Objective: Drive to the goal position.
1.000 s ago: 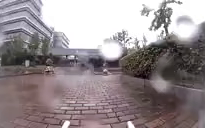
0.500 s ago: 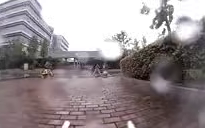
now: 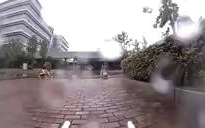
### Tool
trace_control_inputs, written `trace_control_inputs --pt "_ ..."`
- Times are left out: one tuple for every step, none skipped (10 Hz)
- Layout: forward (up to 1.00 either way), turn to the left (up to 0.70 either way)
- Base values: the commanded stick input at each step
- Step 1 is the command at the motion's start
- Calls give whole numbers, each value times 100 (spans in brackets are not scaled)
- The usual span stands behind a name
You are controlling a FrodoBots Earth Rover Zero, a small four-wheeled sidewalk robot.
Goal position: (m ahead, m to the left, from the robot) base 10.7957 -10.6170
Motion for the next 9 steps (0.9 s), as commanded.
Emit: trace_control_inputs --pt "70 0" --pt "70 0" --pt "70 0" --pt "70 0" --pt "70 0" --pt "70 0" --pt "70 0" --pt "70 0" --pt "70 0"
